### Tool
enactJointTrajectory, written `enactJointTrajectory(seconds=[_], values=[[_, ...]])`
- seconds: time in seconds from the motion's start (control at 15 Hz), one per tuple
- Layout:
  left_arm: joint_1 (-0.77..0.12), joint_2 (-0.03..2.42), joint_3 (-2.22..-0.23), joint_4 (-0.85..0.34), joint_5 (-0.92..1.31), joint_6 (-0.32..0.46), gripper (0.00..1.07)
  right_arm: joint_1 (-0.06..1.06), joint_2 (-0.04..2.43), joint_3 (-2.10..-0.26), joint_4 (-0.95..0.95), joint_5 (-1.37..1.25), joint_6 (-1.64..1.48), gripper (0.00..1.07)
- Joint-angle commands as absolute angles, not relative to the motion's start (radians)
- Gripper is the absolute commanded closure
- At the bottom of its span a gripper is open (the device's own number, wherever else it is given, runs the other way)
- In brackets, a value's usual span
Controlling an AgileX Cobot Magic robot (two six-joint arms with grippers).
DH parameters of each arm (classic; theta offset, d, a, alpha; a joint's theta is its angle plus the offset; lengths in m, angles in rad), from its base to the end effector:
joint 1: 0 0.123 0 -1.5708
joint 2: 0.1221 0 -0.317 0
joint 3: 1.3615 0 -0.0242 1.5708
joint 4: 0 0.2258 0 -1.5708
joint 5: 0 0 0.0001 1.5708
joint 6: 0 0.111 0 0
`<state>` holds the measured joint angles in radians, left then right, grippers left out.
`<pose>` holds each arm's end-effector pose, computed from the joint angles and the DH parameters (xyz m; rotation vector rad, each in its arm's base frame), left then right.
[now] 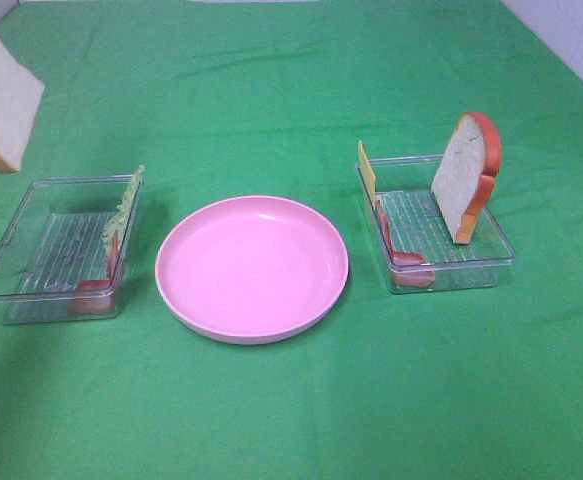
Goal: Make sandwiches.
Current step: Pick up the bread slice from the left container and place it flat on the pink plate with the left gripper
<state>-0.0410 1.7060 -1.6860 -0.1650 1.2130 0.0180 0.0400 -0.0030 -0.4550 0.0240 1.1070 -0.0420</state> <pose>0.3489 -0.0314 0.3691 0.0468 2.7096 -0.2335 -0.0404 0.0008 0.2393 -0.0886 2.1306 0.0280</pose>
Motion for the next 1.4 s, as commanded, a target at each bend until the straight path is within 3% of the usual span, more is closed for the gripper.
enactJointTrajectory(seconds=[0.07, 0.2, 0.27, 0.33, 0.47, 0.73, 0.87, 1.07, 1.27, 1.4], values=[[-0.047, 1.666, -1.688, -0.35, 1.319, 0.093, 1.07, 0.037, -0.034, -0.454, 0.025, 1.102, -0.045, 0.26], [-0.069, 1.699, -1.688, -0.635, 1.306, 0.189, 1.07, 0.037, -0.034, -0.454, 0.025, 1.102, -0.045, 0.26], [-0.096, 1.718, -1.688, -0.689, 1.285, 0.208, 1.07, 0.037, -0.034, -0.454, 0.025, 1.102, -0.045, 0.26], [-0.144, 1.752, -1.688, -0.707, 1.239, 0.23, 1.07, 0.037, -0.034, -0.454, 0.025, 1.102, -0.045, 0.26], [-0.229, 1.826, -1.688, -0.711, 1.194, 0.198, 1.07, 0.037, -0.034, -0.454, 0.025, 1.102, -0.045, 0.26], [-0.34, 1.936, -1.688, -0.711, 1.139, 0.19, 1.07, 0.037, -0.034, -0.454, 0.025, 1.102, -0.045, 0.26], [-0.383, 1.976, -1.673, -0.712, 0.982, 0.161, 1.07, 0.037, -0.034, -0.454, 0.025, 1.102, -0.045, 0.26], [-0.385, 1.976, -1.544, -0.745, 0.845, 0.169, 1.07, 0.037, -0.034, -0.454, 0.025, 1.102, -0.045, 0.26], [-0.37, 1.992, -1.449, -0.85, 0.78, 0.258, 1.07, 0.037, -0.034, -0.454, 0.025, 1.102, -0.045, 0.26], [-0.37, 2.031, -1.444, -0.881, 0.778, 0.262, 1.07, 0.037, -0.034, -0.454, 0.025, 1.102, -0.045, 0.26]])
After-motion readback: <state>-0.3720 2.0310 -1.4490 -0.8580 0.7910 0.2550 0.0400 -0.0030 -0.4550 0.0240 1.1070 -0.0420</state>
